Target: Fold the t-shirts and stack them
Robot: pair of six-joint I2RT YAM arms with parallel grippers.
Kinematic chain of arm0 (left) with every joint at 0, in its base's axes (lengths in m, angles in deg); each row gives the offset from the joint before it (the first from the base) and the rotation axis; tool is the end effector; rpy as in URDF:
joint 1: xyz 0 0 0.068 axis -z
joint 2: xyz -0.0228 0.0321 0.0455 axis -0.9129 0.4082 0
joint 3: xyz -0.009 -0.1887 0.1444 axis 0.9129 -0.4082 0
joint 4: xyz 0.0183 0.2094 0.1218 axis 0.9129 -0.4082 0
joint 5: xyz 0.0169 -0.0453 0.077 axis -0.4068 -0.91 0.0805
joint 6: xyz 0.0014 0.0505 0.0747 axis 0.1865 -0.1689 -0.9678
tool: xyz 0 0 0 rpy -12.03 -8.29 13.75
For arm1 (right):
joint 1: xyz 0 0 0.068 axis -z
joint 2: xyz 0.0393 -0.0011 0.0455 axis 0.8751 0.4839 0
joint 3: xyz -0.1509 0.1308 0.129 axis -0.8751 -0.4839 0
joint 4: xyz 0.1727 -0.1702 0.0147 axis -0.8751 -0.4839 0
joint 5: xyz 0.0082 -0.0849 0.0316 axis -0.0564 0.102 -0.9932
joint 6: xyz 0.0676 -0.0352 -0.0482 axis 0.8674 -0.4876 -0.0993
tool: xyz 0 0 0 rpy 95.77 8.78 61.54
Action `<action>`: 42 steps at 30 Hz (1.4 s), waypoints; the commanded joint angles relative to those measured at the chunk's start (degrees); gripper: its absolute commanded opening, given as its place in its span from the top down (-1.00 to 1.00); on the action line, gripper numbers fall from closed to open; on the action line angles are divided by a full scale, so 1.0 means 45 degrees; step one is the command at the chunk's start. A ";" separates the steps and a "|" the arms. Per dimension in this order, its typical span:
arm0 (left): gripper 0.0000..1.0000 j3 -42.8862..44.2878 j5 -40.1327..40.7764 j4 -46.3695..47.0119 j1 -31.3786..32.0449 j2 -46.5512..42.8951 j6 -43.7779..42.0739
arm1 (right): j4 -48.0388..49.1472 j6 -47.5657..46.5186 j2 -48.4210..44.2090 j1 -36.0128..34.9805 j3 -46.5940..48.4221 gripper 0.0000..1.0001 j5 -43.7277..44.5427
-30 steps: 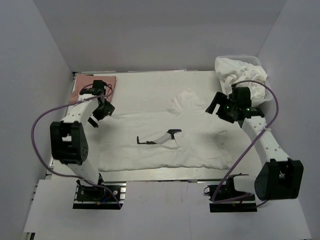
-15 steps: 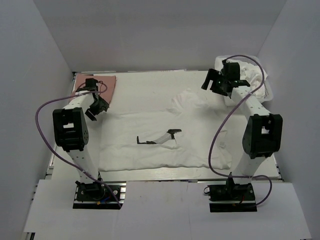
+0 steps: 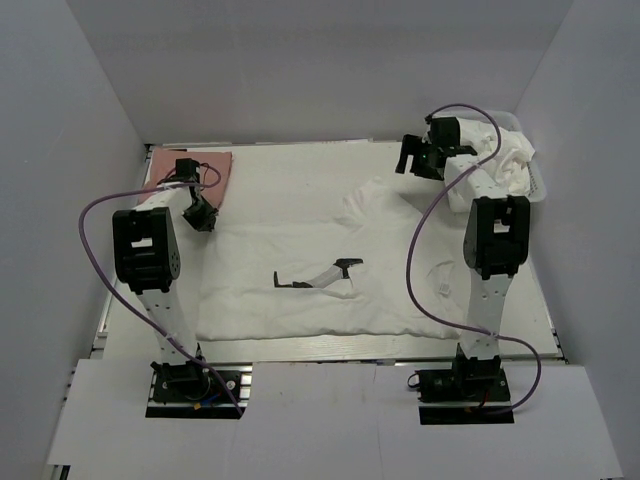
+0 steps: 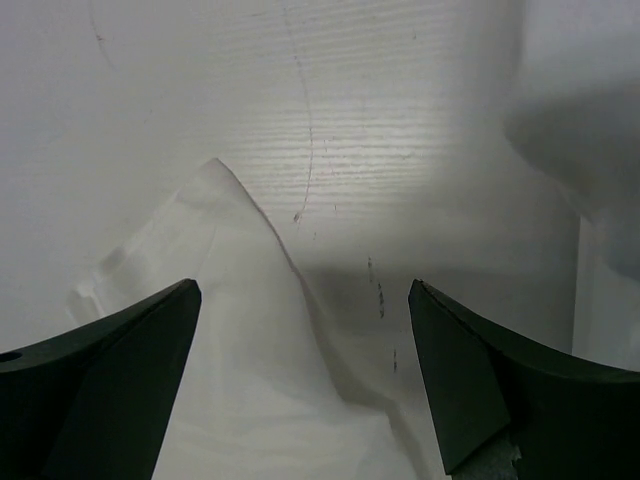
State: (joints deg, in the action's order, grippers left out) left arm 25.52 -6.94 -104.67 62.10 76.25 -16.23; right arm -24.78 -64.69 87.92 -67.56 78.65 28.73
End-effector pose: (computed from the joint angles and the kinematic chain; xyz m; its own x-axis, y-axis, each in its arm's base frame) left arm 0.3896 0.0357 0.0974 -0.6804 -0.6491 -0.3402 -0.6540 0.7472 -0.1177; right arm 0.4875 0.0595 0.1818 -0.6656 0.1498 -0.7311 -0.0006 0.9795 0.2013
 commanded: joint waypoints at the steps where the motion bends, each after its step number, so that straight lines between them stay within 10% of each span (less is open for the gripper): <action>1: 0.91 0.0250 -0.0321 -0.0093 0.0027 0.0026 -0.0041 | -0.0050 -0.1181 0.0638 -0.0137 0.1346 -0.81 0.0117; 10: 1.00 -0.0569 -0.0458 0.0082 0.0027 -0.0599 -0.0041 | -0.0538 -0.1612 0.3429 -0.0956 0.3925 -0.81 -0.1193; 22: 1.00 -0.0571 -0.0321 -0.0191 0.0027 -0.1107 -0.0041 | -0.1809 -0.1691 0.4799 -0.2500 0.4921 -0.71 0.3941; 35: 1.00 -0.0688 -0.0867 -0.0074 0.0262 -0.1224 -0.0159 | -0.0793 -0.0170 0.5425 -0.2832 0.5625 -0.59 0.3750; 42: 1.00 -0.0571 -0.0986 -0.0074 0.0262 -0.1107 -0.0159 | -0.0093 0.0594 0.5035 -0.2754 0.4651 0.31 0.2870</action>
State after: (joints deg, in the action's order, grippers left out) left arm 23.05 -10.24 -104.75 63.04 74.39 -16.45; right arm -27.84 -64.26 110.76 -80.15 101.99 42.90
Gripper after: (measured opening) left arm 0.009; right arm 0.374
